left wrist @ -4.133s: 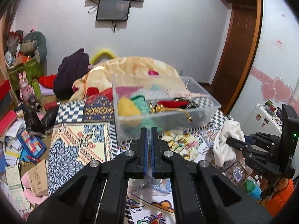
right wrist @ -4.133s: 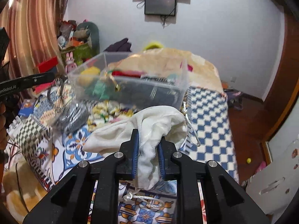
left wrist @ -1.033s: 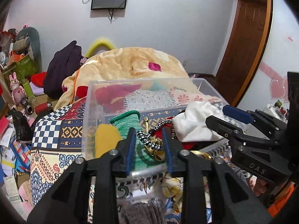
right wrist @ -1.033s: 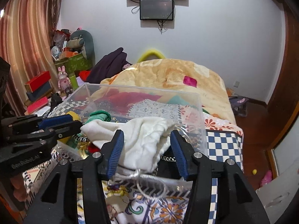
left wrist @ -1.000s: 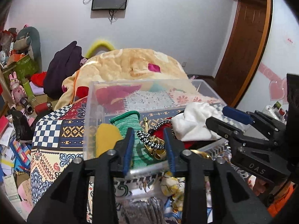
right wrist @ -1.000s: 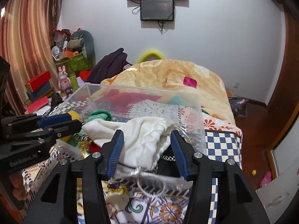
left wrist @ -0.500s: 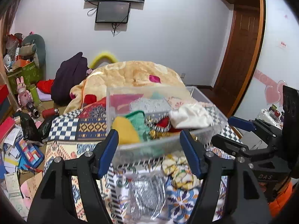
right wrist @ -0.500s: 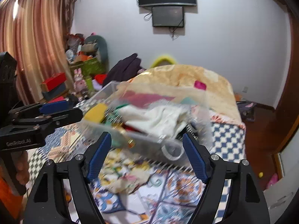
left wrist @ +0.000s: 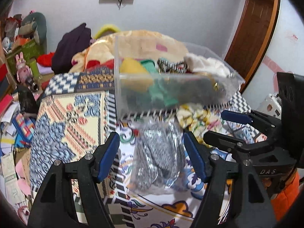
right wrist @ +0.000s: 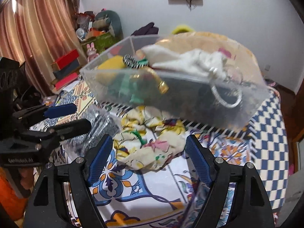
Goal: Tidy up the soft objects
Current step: 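Grasp the silver mesh bag with the left tool while the right tool grasps the floral scrunchie, then carry the mesh bag and scrunchie into the clear box while both tools release them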
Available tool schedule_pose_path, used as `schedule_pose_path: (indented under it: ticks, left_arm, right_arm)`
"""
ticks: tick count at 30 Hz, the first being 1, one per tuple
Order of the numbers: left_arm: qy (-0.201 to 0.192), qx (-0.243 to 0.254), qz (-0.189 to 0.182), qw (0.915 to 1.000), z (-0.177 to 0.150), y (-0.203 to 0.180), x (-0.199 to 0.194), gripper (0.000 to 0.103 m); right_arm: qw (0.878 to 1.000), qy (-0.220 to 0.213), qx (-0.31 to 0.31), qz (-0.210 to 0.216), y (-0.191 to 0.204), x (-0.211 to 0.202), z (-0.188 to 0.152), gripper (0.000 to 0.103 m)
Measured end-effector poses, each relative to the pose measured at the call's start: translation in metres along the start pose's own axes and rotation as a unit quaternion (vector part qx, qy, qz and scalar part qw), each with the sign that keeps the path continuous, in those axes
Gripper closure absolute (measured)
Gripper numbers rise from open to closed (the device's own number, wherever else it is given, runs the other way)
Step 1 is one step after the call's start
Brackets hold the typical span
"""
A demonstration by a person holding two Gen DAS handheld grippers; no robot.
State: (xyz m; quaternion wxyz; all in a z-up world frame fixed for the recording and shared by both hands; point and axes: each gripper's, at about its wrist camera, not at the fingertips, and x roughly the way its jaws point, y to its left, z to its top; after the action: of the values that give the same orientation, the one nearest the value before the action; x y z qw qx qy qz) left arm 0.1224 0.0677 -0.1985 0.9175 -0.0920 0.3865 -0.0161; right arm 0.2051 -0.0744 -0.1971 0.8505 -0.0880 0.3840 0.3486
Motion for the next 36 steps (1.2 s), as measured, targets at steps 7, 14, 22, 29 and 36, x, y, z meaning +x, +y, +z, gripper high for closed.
schedule_pose_path:
  ticks: [7,14,22,29,36]
  left_arm:
    - [0.015,-0.001,-0.015,0.9998,-0.012,-0.005,0.012,0.033]
    - [0.018,0.011,-0.016,0.9997,-0.016,-0.012,0.018,0.047]
    - [0.006,0.017,-0.036,0.9992,-0.02,-0.025,0.001,0.069]
    - [-0.033,0.021,-0.029,0.9988,-0.006,-0.031,-0.025,0.07]
    - [-0.089,0.024,-0.023,0.9955,0.019,-0.031,-0.055,0.07]
  right_arm:
    - [1.0,0.004,-0.02,-0.016,0.011,0.004,-0.006,0.044]
    - [0.999,-0.001,-0.021,-0.03,0.011,0.0,-0.013,0.073]
    - [0.999,-0.028,0.002,-0.027,0.003,-0.025,-0.019,0.082]
    - [0.997,-0.072,0.005,-0.031,0.005,-0.054,-0.011,0.082]
    - [0.991,-0.126,-0.002,-0.043,0.009,-0.086,0.001,0.082]
